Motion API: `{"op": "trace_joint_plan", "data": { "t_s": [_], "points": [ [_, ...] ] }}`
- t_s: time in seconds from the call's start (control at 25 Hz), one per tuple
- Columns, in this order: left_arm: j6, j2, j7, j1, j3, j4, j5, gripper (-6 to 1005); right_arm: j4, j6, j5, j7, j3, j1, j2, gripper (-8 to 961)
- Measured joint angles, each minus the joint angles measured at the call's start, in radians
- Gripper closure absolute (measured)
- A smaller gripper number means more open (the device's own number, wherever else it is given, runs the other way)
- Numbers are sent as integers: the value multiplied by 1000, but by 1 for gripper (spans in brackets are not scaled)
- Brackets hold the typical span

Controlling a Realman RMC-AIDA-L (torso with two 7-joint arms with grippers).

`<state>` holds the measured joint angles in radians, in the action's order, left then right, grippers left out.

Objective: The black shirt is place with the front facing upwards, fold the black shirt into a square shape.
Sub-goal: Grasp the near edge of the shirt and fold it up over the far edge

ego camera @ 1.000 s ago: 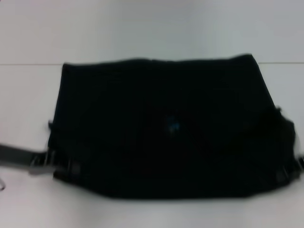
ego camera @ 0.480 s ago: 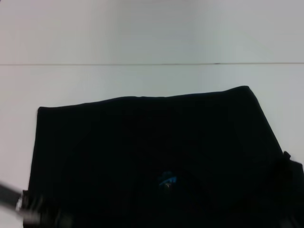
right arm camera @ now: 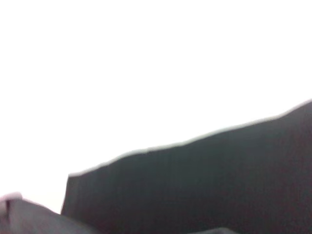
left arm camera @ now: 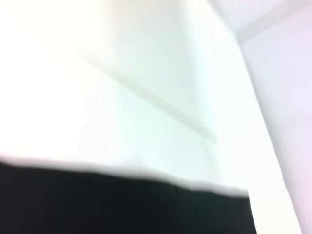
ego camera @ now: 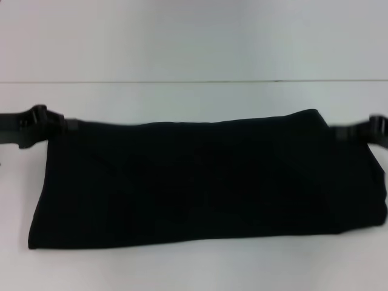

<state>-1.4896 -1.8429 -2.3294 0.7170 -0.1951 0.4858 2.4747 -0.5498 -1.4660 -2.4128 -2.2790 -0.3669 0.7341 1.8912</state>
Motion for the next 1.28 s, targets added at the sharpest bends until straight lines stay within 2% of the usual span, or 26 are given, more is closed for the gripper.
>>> {"op": "trace_joint_plan", "data": {
  "t_s": [0.12, 0.16, 0.4, 0.52, 0.64, 0.8, 0.84, 1.0, 1.08, 1.28],
  "points": [
    [152, -50, 39, -6, -3, -4, -56, 970, 64, 160, 78, 36, -17, 18, 17, 893],
    [169, -57, 46, -6, -3, -6, -58, 969, 77, 202, 88, 49, -20, 25, 26, 893],
    [370, -128, 126, 2, 0, -27, -97, 966, 95, 467, 128, 163, -27, 86, 115, 892],
    [447, -157, 173, -4, -2, -31, -154, 964, 99, 574, 140, 210, -37, 109, 149, 892],
    [498, -175, 218, -5, -5, -40, -188, 962, 99, 643, 142, 222, -72, 124, 173, 891],
    [573, -196, 244, 1, -5, -51, -194, 960, 99, 705, 149, 232, -136, 130, 191, 891],
    [603, -207, 249, 1, -5, -52, -201, 959, 100, 714, 161, 246, -145, 130, 194, 891],
    [662, -230, 350, 2, -2, -67, -285, 957, 124, 744, 248, 346, -153, 121, 198, 890],
    [675, -239, 401, -3, -1, -77, -338, 956, 136, 777, 288, 372, -152, 114, 197, 800],
    [689, -246, 433, -11, 1, -89, -411, 754, 143, 812, 415, 452, -153, 81, 197, 593]
  ]
}}
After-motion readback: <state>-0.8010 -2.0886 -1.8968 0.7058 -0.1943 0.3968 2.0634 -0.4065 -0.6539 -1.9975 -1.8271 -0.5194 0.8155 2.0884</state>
